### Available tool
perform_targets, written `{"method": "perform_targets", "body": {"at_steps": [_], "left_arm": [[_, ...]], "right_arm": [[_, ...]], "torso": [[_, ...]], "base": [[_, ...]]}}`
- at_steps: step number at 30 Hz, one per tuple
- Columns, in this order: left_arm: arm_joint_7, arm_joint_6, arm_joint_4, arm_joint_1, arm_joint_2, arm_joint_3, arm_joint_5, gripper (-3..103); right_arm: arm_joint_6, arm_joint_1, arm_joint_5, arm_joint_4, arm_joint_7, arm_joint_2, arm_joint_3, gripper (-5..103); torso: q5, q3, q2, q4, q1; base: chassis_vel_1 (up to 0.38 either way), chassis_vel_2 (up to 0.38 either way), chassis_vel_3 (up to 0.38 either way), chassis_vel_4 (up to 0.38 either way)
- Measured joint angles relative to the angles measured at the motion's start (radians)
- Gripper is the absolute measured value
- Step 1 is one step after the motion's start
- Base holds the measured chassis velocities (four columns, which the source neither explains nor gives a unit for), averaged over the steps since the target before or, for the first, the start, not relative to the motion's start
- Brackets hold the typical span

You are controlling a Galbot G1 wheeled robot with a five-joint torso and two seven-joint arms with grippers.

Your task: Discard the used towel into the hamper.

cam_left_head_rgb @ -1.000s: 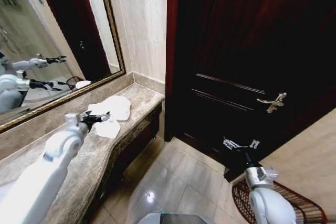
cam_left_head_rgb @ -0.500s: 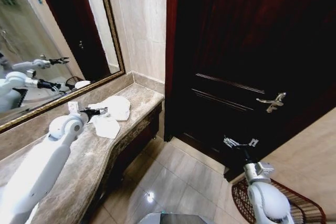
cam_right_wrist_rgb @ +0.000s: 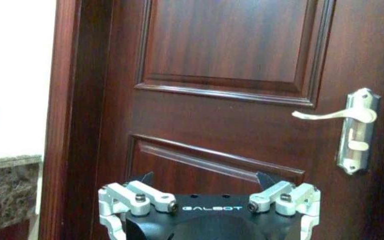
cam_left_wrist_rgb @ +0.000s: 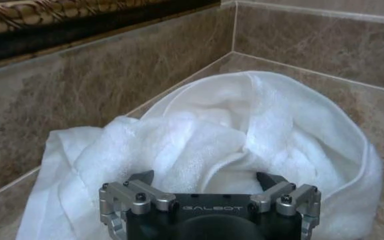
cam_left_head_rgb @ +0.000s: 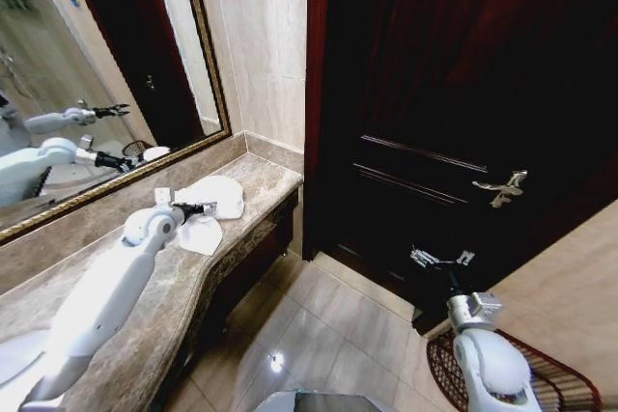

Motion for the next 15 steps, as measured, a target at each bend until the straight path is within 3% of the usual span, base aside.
{"method": "perform_targets", "body": {"at_steps": [5,9,13,15], "left_arm": [[0.001,-0.013,0.014,-0.006,-0.009,0.015,0.021,101],[0.016,-0.043,0.023,-0.002,-0.011,0.022,0.038,81],[0.024,-0.048,0.028,-0.002,-0.011,0.025,0.044,76],[0.028,-0.048,0.035,-0.003,-0.011,0.025,0.044,59]], "right_arm": [[0.000,-0.005,0.000,0.005,0.008,0.003,0.006,100],[0.000,-0.006,0.000,0.006,0.010,0.012,0.008,100],[0.000,-0.006,-0.003,0.006,0.010,0.018,0.005,100],[0.000,-0.004,-0.007,0.007,0.010,0.023,0.002,100]], "torso": [[-0.0003,0.000,0.000,0.0001,0.000],[-0.0002,0.000,0.000,0.0001,0.000],[-0.0001,0.000,0.000,0.0001,0.000],[0.0001,0.000,0.000,0.0000,0.000]], "base": [[0.000,0.000,0.000,0.000],[0.000,0.000,0.000,0.000],[0.000,0.000,0.000,0.000],[0.000,0.000,0.000,0.000]]}}
